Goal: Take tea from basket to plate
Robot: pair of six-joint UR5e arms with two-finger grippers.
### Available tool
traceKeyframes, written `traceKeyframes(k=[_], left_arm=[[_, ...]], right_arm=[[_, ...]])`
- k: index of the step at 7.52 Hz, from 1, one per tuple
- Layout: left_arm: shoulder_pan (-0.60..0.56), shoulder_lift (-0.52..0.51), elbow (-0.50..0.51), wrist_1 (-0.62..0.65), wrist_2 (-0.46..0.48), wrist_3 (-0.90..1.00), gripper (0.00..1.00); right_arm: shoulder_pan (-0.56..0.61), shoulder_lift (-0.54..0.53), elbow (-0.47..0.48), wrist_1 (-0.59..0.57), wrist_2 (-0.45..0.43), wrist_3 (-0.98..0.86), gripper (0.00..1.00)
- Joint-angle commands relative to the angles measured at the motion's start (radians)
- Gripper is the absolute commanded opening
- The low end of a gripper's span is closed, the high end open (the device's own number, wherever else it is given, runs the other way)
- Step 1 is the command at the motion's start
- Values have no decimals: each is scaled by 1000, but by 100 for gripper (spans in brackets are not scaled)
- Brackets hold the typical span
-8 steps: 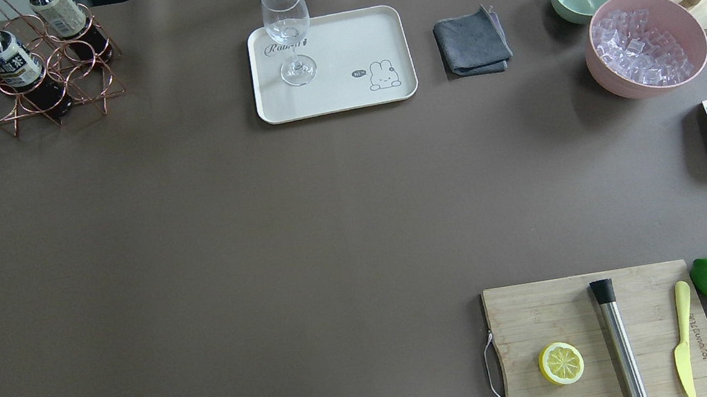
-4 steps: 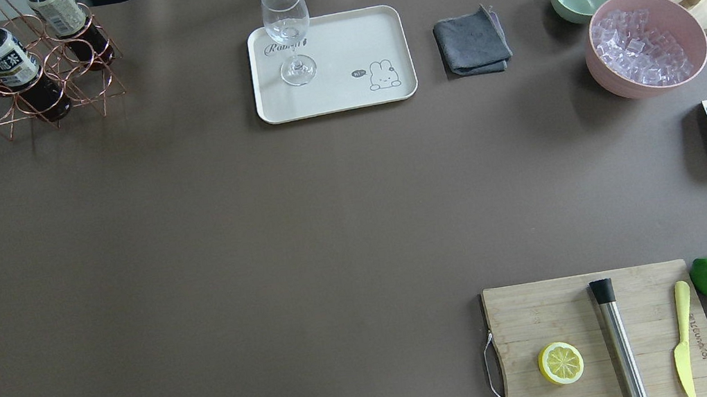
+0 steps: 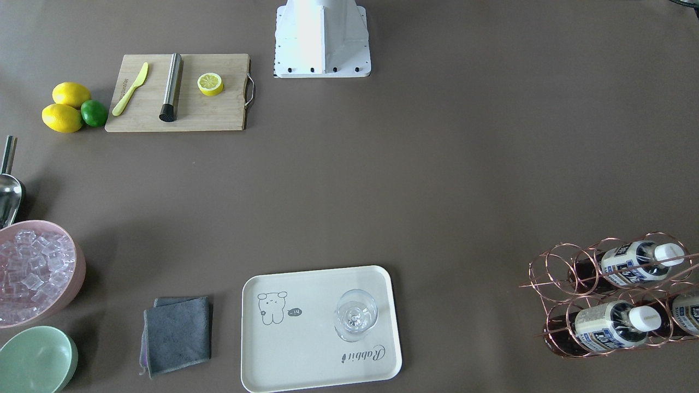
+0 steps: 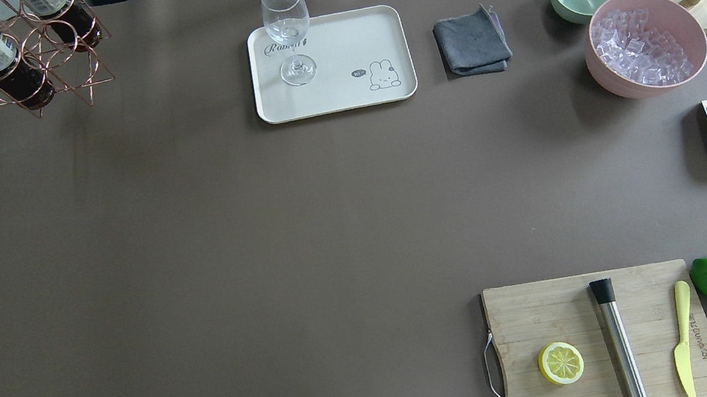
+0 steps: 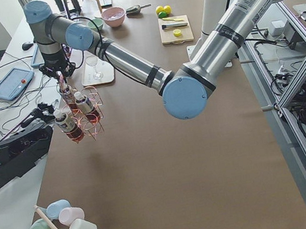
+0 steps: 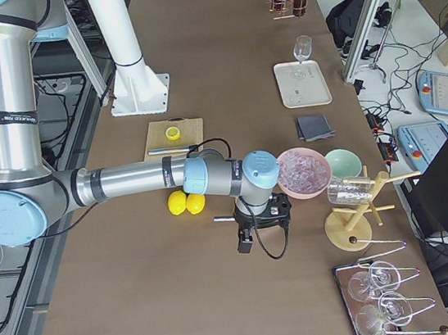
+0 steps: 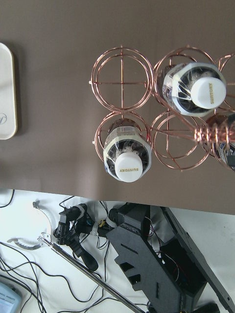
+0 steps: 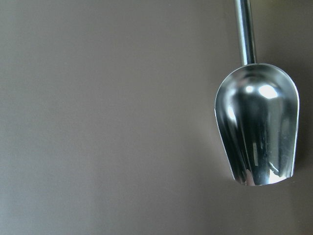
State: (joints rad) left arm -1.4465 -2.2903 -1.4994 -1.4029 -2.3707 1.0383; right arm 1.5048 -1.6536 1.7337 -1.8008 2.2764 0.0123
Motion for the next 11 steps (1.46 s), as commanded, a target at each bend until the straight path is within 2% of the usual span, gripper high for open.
traceKeyframes(k=[1, 3, 4, 6, 7, 8, 9, 11], left_arm=[[-12, 72, -215, 152, -74, -9, 0], [-41, 176, -344, 157, -120, -116, 0], [-49, 213, -414, 160, -116, -151, 0], [-52, 354, -549, 154, -122, -246, 0], [-51, 395, -591, 151, -122, -291, 0], [-38, 394, -593, 141, -124, -306, 0], [28, 382, -595, 95, -125, -345, 0], [221, 345, -611, -113, -108, -616, 0]], right_arm=[[0, 0, 0, 0, 0, 0, 99], [0, 0, 0, 0, 0, 0, 99], [0, 0, 0, 0, 0, 0, 99], [0, 0, 0, 0, 0, 0, 99], [-2, 0, -2, 0, 0, 0, 99], [-2, 0, -2, 0, 0, 0, 99], [-2, 0, -2, 1, 0, 0, 99], [-2, 0, -2, 1, 0, 0, 99]])
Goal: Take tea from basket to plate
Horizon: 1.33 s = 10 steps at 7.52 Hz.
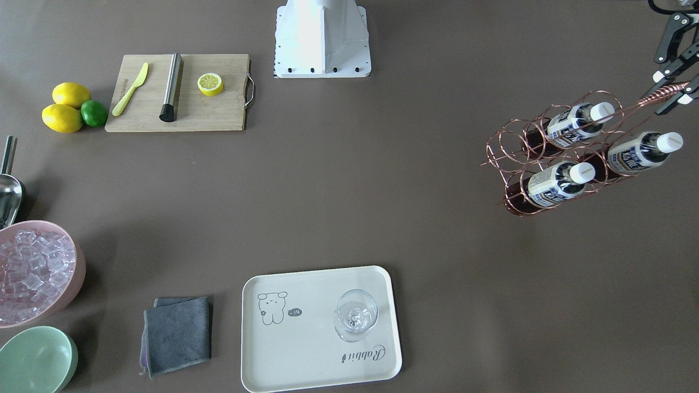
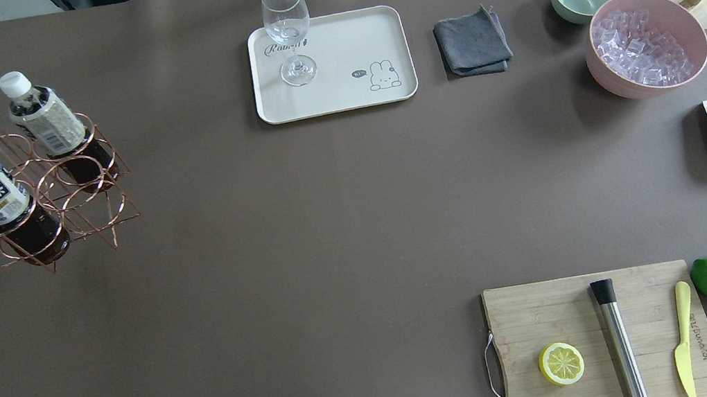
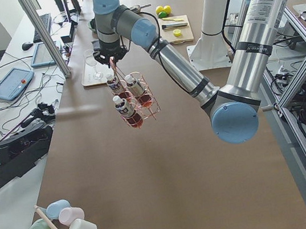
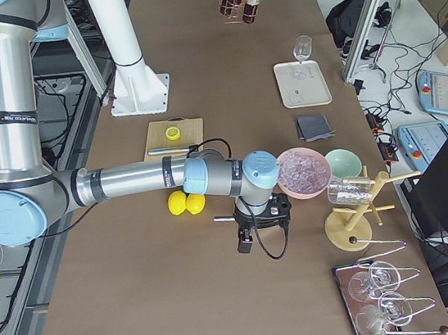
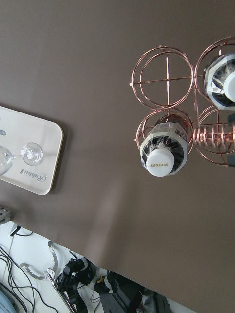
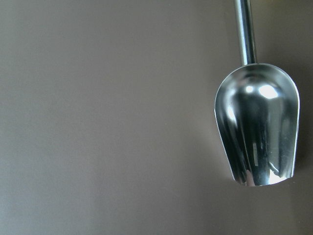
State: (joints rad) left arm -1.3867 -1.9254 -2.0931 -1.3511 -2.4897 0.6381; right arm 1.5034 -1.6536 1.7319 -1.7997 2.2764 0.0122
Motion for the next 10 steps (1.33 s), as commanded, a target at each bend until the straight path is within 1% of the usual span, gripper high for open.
traceKeyframes(k=[1, 2, 3, 4, 5, 6, 7, 9, 10], left_arm=[[243, -42, -5, -266, 14, -339, 0], [305, -99, 16, -272, 29, -366, 0], [364, -163, 31, -272, 78, -426, 0], [412, -235, 68, -273, 100, -472, 0], [466, -278, 86, -270, 130, -488, 0], [501, -318, 88, -270, 173, -558, 0], [536, -332, 87, -270, 181, -577, 0], [572, -334, 84, -273, 181, -577, 0], [590, -352, 88, -273, 181, -581, 0]], right_arm=[[0, 0, 0, 0, 0, 0, 99], [0, 0, 0, 0, 0, 0, 99], [0, 0, 0, 0, 0, 0, 99], [0, 0, 1, 0, 0, 0, 99], [0, 0, 1, 0, 0, 0, 99], [0, 0, 1, 0, 2, 0, 99], [0, 0, 1, 0, 2, 0, 99], [0, 0, 0, 0, 0, 0, 99], [0, 0, 4, 0, 0, 0, 99]])
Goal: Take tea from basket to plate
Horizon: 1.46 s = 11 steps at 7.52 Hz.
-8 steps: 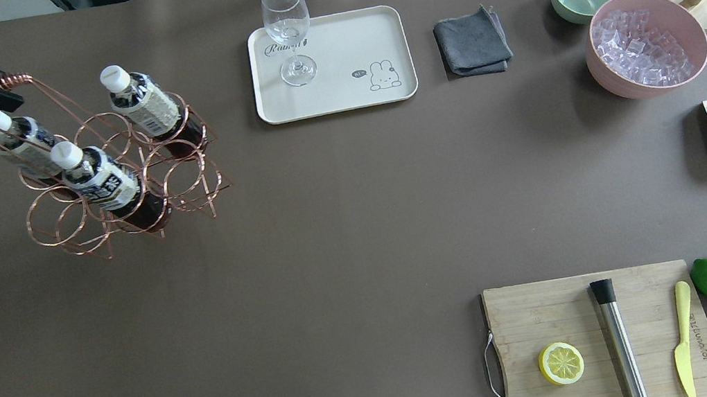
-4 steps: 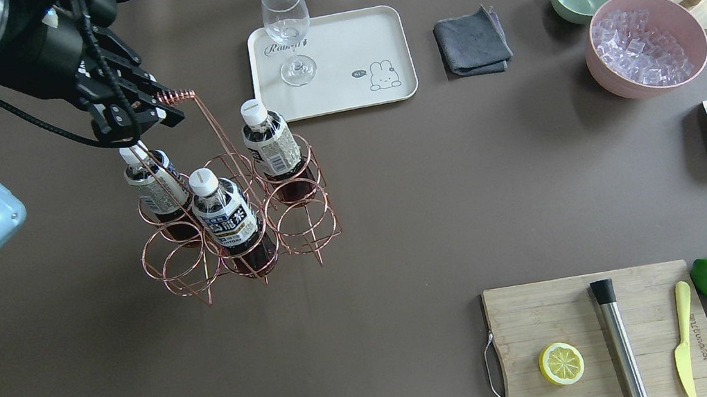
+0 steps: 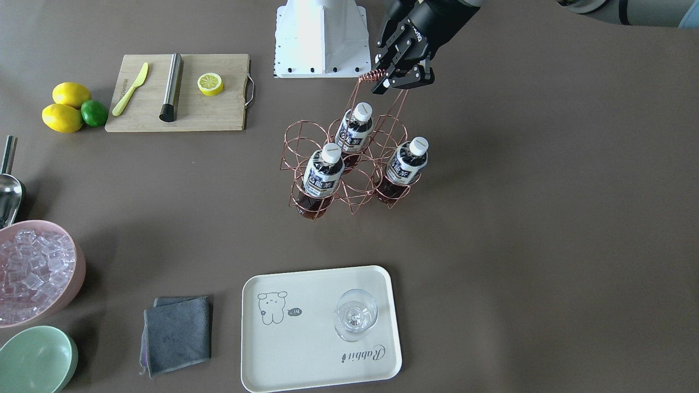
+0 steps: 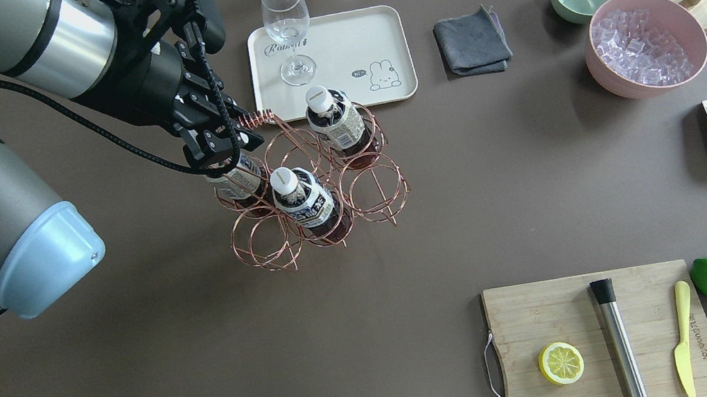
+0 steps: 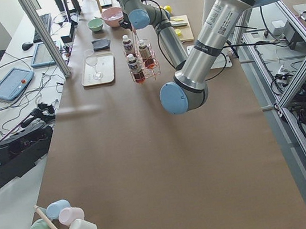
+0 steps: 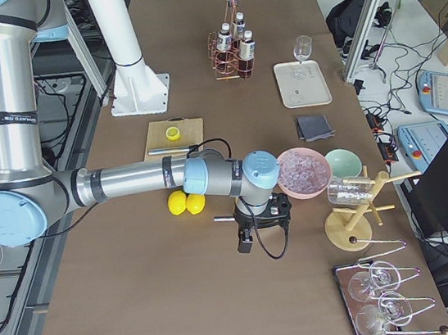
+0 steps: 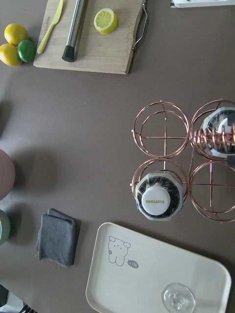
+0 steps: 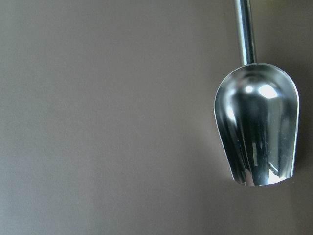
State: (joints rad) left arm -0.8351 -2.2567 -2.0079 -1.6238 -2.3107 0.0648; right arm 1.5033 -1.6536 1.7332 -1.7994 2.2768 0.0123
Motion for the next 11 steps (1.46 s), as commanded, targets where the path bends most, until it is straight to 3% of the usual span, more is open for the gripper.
traceKeyframes(k=[1, 4, 5, 7, 9, 11], left_arm=[[74, -29, 3, -1, 20, -11, 0], [169, -37, 0, -2, 106, -11, 0], [169, -37, 0, -4, 108, -11, 0], [194, -47, 6, -2, 111, -10, 0], [197, -58, 15, -2, 111, -11, 0], [197, -58, 9, -2, 108, -11, 0]], right_arm=[[0, 0, 6, 0, 0, 0, 99], [-47, 63, 15, 38, 30, 5, 99], [-86, 142, 8, 29, 55, 93, 99], [-242, 286, 20, 38, 50, 500, 99], [-311, 354, 40, 28, 76, 616, 99], [-356, 417, 37, 31, 160, 705, 99]])
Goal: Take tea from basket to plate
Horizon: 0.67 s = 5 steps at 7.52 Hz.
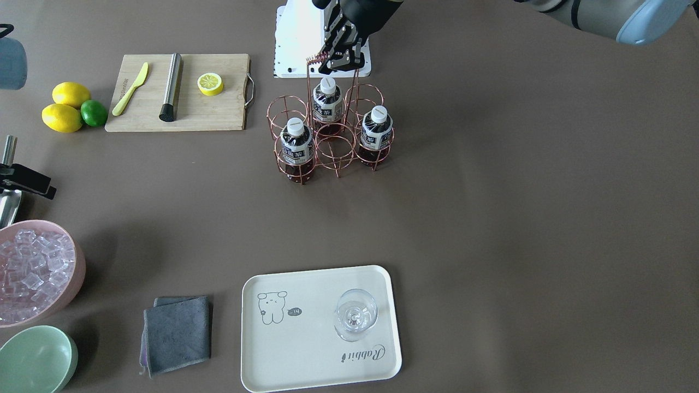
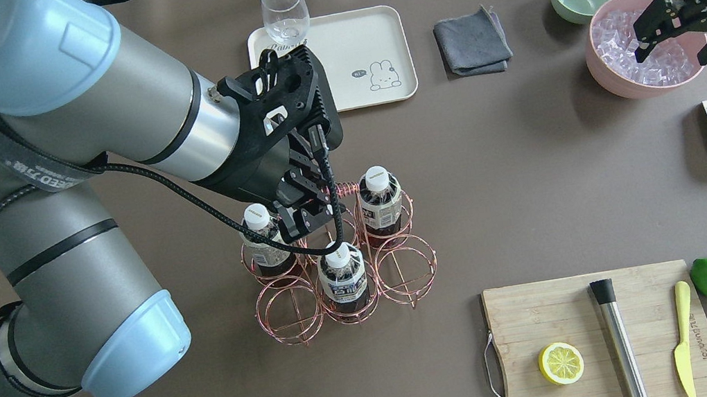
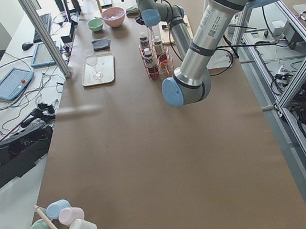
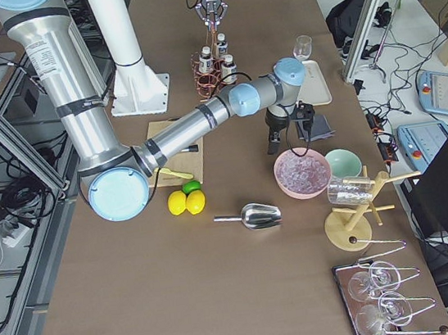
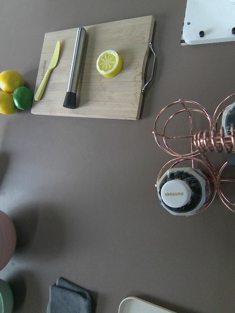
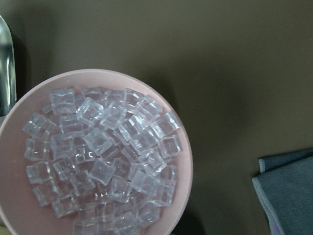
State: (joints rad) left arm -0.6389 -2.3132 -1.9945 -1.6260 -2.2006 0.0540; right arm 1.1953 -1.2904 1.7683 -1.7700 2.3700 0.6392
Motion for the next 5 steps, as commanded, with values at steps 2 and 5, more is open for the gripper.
traceKeyframes(k=[2, 5], left_arm=[[-4, 0, -7, 0, -8, 0, 0], [-5, 11, -6, 0, -8, 0, 0]], right_arm=[[-89, 103, -9, -40, 214, 132, 98], [-233, 291, -18, -40, 226, 606, 99]])
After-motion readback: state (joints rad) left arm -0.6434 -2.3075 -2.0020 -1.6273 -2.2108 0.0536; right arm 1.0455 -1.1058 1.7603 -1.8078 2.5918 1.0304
